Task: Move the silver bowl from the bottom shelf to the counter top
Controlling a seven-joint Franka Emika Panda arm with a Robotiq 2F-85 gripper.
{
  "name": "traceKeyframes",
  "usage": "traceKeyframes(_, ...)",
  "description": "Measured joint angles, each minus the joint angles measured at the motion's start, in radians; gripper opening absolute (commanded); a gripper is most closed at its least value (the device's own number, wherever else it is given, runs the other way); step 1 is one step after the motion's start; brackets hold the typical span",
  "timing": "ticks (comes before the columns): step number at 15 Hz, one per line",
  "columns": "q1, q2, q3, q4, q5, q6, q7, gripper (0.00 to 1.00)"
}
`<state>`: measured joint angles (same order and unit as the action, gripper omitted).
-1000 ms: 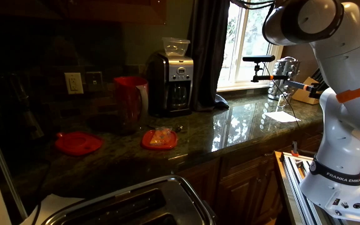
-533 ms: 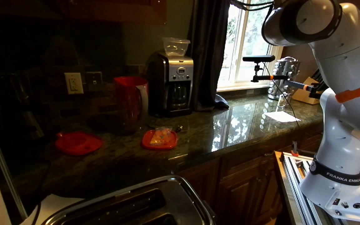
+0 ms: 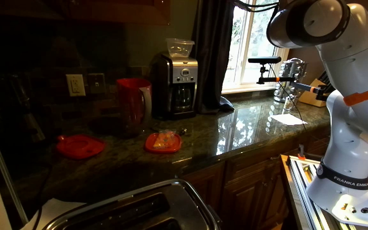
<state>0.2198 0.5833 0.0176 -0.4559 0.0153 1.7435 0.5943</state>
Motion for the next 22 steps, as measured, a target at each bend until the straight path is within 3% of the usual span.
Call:
traceKeyframes(7,0.002,0.010,0.005,0.002,0.036,0.003,0.341,1.00)
traceKeyframes(11,-0.001,0.013,0.013,0.003,0.056,0.016,0.404,1.00)
traceKeyframes(22,-0.012,0.124,0.157,0.001,0.273,0.555,0.452,1.00)
